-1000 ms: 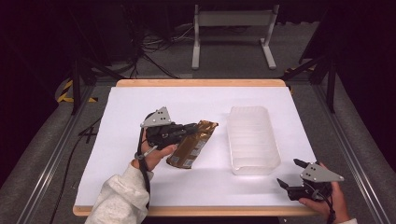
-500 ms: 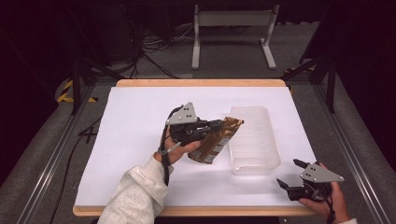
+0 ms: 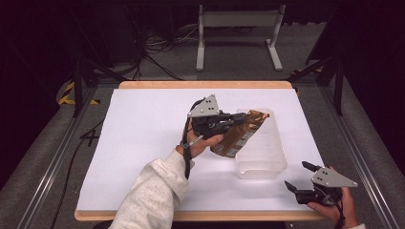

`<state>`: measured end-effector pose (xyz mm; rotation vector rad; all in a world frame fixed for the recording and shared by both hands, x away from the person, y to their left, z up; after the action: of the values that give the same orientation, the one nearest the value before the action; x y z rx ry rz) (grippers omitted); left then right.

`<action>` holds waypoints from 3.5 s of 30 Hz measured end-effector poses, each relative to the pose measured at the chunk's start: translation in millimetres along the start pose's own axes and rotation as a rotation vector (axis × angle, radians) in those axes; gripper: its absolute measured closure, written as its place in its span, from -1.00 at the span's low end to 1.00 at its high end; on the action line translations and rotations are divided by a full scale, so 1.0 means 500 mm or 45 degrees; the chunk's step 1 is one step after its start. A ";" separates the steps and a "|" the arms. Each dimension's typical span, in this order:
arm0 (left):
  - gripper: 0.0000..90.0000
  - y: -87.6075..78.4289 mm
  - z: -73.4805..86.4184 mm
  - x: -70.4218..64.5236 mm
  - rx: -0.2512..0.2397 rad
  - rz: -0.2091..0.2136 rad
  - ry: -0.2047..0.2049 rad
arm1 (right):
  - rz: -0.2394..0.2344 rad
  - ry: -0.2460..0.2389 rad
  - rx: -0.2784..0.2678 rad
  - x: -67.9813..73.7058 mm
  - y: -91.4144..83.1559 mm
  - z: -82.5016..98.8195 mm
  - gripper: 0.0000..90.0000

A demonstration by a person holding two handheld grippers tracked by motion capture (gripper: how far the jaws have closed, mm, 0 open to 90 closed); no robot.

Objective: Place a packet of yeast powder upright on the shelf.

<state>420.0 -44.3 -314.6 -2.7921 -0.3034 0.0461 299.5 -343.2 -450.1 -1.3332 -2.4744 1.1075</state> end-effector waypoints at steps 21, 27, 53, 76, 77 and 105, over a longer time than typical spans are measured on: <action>0.93 0.141 -0.032 -0.007 -0.048 0.075 0.040 | -0.009 0.030 -0.002 -0.007 -0.001 0.006 -0.74; 0.93 0.180 -0.031 -0.020 -0.038 0.081 0.060 | -0.014 0.032 -0.006 -0.007 -0.003 0.007 -0.74; 0.90 0.125 0.082 -0.024 -0.018 0.121 -0.036 | -0.008 0.015 0.017 -0.003 0.003 0.006 -0.74; 0.89 0.085 0.123 -0.012 -0.026 0.119 -0.071 | -0.005 0.001 0.027 0.000 0.006 0.005 -0.74; 0.89 0.083 0.125 -0.012 -0.030 0.123 -0.077 | -0.005 0.002 0.027 0.000 0.006 0.005 -0.74; 0.85 0.085 0.117 -0.016 0.030 0.088 -0.038 | -0.004 -0.004 0.031 0.001 0.009 0.003 -0.74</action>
<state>416.8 -66.5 -384.1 -2.7797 -0.2122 0.1072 301.4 -342.2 -454.2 -1.3216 -2.4565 1.1362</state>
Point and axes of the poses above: each handheld gripper's, and its own axes: y roughly forward along the jaws, z roughly out of its underside, x roughly to its left, the point moved 4 cm from there along y, roughly forward along the jaws, and after that the axes turned 10 degrees about x, right-handed, at the moved point
